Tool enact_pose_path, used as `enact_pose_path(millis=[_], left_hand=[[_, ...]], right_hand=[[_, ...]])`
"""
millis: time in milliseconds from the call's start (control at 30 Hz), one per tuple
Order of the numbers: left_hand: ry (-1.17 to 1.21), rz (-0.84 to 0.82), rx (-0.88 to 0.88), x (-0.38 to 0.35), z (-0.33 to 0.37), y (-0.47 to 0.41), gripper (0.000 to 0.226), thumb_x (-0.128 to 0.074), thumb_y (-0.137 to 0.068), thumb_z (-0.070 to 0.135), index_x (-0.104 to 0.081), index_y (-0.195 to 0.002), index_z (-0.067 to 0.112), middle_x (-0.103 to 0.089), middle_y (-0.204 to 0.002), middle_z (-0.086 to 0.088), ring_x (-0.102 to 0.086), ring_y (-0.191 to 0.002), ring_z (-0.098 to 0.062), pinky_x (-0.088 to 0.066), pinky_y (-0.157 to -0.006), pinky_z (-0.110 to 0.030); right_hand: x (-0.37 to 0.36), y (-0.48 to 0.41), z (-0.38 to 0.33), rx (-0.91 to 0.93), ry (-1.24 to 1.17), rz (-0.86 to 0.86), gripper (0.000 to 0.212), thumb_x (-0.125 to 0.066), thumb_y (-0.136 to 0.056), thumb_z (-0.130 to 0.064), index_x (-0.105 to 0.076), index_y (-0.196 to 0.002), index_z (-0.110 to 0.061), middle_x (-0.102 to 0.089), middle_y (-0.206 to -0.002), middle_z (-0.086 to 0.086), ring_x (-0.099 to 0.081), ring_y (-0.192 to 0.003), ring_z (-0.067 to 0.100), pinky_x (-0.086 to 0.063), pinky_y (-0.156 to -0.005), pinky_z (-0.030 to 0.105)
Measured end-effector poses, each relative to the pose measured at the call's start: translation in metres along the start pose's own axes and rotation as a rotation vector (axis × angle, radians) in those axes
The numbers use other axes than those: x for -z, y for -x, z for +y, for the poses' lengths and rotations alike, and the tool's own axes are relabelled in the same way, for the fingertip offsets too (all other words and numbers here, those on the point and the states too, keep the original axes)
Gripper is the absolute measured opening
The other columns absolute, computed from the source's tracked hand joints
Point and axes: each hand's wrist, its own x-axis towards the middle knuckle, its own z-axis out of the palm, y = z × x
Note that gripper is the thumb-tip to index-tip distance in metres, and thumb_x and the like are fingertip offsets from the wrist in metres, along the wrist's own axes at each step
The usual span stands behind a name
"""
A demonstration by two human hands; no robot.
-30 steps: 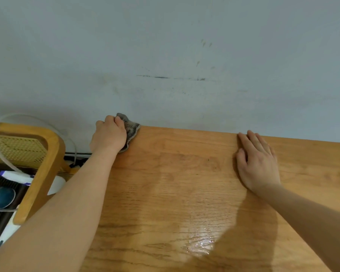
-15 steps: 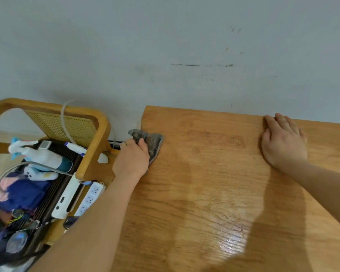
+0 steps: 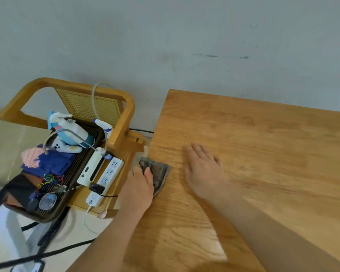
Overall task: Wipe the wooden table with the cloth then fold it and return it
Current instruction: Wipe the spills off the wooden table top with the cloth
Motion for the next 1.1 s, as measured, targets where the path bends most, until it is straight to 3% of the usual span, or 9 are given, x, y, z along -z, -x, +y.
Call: enact_pose_path(millis=[200, 367, 533, 700, 800, 867, 967, 1033, 1100], left_hand=[[0.04, -0.052, -0.084, 0.004, -0.041, 0.042, 0.039, -0.018, -0.099, 0.045, -0.044, -0.095, 0.016, -0.052, -0.082, 0.0, -0.05, -0.066, -0.019, -0.036, -0.055, -0.031], [0.078, -0.152, -0.171, 0.004, -0.09, 0.083, 0.047, -0.012, -0.097, 0.048, -0.048, -0.1, 0.019, -0.059, -0.09, -0.001, -0.062, -0.075, -0.021, -0.046, -0.057, -0.032], [0.04, -0.259, -0.225, 0.01, -0.132, 0.123, 0.046, -0.009, -0.098, 0.05, -0.045, -0.101, 0.021, -0.063, -0.09, 0.002, -0.065, -0.078, -0.018, -0.045, -0.057, -0.03], [-0.042, -0.347, -0.248, 0.017, -0.148, 0.146, 0.046, -0.013, -0.1, 0.048, -0.047, -0.103, 0.016, -0.066, -0.092, -0.002, -0.066, -0.08, -0.023, -0.038, -0.055, -0.029], [-0.043, -0.398, -0.237, 0.019, -0.152, 0.154, 0.046, -0.015, -0.1, 0.047, -0.046, -0.106, 0.013, -0.067, -0.094, -0.004, -0.066, -0.083, -0.025, -0.037, -0.056, -0.029], [-0.049, -0.441, -0.212, 0.023, -0.153, 0.159, 0.047, -0.015, -0.1, 0.046, -0.047, -0.107, 0.012, -0.068, -0.095, -0.006, -0.066, -0.085, -0.027, -0.037, -0.058, -0.03], [-0.007, -0.542, -0.129, 0.031, -0.153, 0.164, 0.05, -0.016, -0.101, 0.045, -0.048, -0.114, 0.009, -0.068, -0.101, -0.01, -0.064, -0.093, -0.029, -0.039, -0.063, -0.031], [0.132, -0.637, 0.047, 0.034, -0.151, 0.166, 0.051, -0.019, -0.101, 0.044, -0.046, -0.121, 0.006, -0.064, -0.112, -0.015, -0.06, -0.102, -0.032, -0.041, -0.071, -0.032], [0.387, -0.787, 0.3, 0.034, -0.145, 0.17, 0.048, -0.026, -0.1, 0.041, -0.046, -0.125, 0.004, -0.059, -0.116, -0.017, -0.057, -0.104, -0.033, -0.047, -0.084, -0.037]], right_hand=[[-0.056, 0.048, -0.074, -0.028, 0.065, -0.132, 0.054, -0.026, -0.103, -0.034, -0.014, -0.155, -0.024, 0.006, -0.164, 0.002, 0.009, -0.15, 0.018, -0.004, -0.121, 0.047], [-0.082, 0.084, -0.112, -0.087, 0.016, -0.091, 0.048, -0.034, -0.102, -0.027, -0.031, -0.149, -0.028, -0.003, -0.164, -0.002, 0.004, -0.15, 0.017, -0.011, -0.118, 0.049], [-0.116, 0.128, -0.136, -0.125, -0.037, 0.01, 0.048, -0.046, -0.093, -0.012, -0.049, -0.14, -0.023, -0.024, -0.16, 0.0, -0.019, -0.145, 0.025, -0.026, -0.116, 0.045], [-0.14, 0.166, -0.142, -0.144, -0.136, 0.206, 0.043, -0.05, -0.08, -0.001, -0.066, -0.117, -0.013, -0.058, -0.123, 0.008, -0.056, -0.106, 0.031, -0.048, -0.091, 0.036], [-0.145, 0.187, -0.149, -0.295, -0.18, 0.076, 0.03, -0.048, -0.087, -0.011, -0.063, -0.112, -0.018, -0.058, -0.104, 0.003, -0.058, -0.088, 0.023, -0.05, -0.072, 0.033], [-0.145, 0.201, -0.156, -0.411, -0.17, -0.004, 0.012, -0.048, -0.086, -0.016, -0.059, -0.09, -0.017, -0.059, -0.087, 0.001, -0.055, -0.074, 0.02, -0.046, -0.06, 0.034], [-0.15, 0.219, -0.163, -0.621, -0.354, -0.192, 0.028, -0.045, -0.086, -0.033, -0.054, -0.069, -0.012, -0.061, -0.07, 0.003, -0.056, -0.065, 0.021, -0.046, -0.058, 0.031], [-0.156, 0.229, -0.168, -0.78, -0.65, -0.366, 0.044, -0.044, -0.085, -0.05, -0.063, -0.08, -0.011, -0.07, -0.085, 0.006, -0.065, -0.076, 0.02, -0.054, -0.073, 0.032], [-0.163, 0.238, -0.17, -0.93, -1.018, -0.493, 0.051, -0.048, -0.088, -0.061, -0.066, -0.101, -0.015, -0.072, -0.099, 0.005, -0.067, -0.089, 0.019, -0.055, -0.078, 0.033]])
